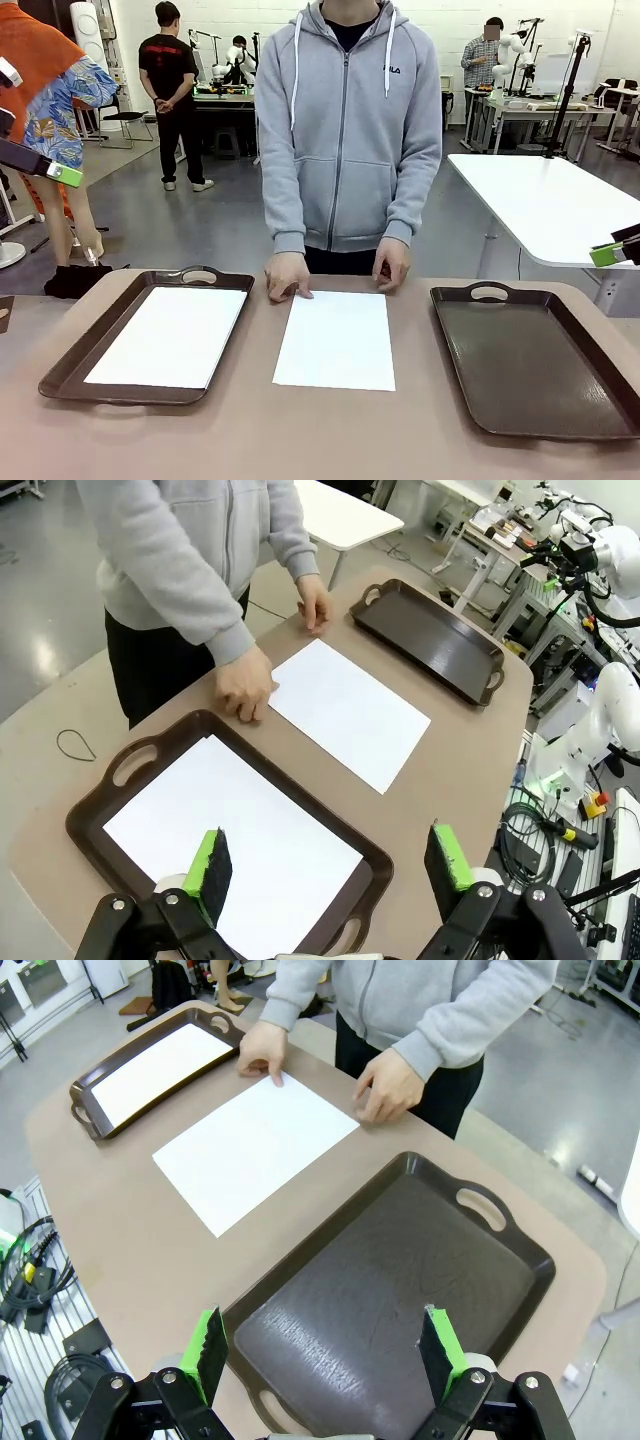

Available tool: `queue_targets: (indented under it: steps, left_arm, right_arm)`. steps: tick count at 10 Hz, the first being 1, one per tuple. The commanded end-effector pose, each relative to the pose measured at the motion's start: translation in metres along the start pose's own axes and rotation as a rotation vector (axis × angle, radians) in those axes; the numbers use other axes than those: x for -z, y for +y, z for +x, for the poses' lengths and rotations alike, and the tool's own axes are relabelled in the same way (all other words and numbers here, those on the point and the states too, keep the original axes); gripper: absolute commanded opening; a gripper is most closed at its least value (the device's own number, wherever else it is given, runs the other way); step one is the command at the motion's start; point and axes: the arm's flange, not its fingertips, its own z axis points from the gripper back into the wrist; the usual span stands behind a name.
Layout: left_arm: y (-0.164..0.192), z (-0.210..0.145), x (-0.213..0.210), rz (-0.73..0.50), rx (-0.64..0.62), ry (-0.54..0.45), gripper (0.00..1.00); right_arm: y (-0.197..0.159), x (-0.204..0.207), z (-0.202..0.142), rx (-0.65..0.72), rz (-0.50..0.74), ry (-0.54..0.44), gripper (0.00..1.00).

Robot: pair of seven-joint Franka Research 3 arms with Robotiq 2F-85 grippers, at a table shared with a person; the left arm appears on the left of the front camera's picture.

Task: Sort the A4 documents.
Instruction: Receive the A4 Paper.

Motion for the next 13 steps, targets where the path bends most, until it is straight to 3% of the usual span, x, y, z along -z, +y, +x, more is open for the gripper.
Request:
queue_targets:
  steps: [1, 13]
  left_arm:
    - [-0.0015, -0.0014, 0.0, -0.001, 0.023, -0.001, 1.0]
    - [-0.0015, -0.0014, 0.0, -0.001, 0.023, -0.001, 1.0]
  right_arm:
    - [-0.0009, 0.0025, -0.0006, -0.002, 0.021, -0.011, 1.0]
    - [-0.0009, 0.0025, -0.0006, -0.002, 0.021, -0.011, 1.0]
